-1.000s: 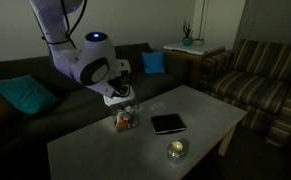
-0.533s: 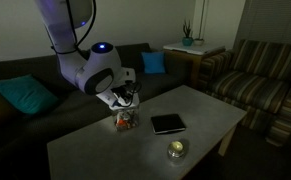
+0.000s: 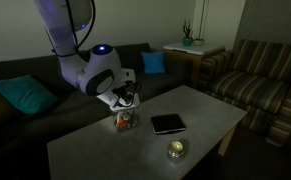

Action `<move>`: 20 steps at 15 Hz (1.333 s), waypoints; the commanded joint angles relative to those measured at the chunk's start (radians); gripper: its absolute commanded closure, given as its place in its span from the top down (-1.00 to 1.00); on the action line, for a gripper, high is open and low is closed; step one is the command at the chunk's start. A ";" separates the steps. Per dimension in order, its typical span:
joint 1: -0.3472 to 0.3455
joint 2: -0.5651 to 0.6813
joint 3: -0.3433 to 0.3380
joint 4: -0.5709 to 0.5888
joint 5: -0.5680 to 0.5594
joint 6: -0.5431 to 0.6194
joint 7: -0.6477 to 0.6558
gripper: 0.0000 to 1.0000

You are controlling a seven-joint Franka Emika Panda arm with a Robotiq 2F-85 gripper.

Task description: Place the lid on the clear container and push the button

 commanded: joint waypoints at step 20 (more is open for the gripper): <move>0.214 -0.065 -0.231 0.066 0.014 -0.353 -0.055 -0.42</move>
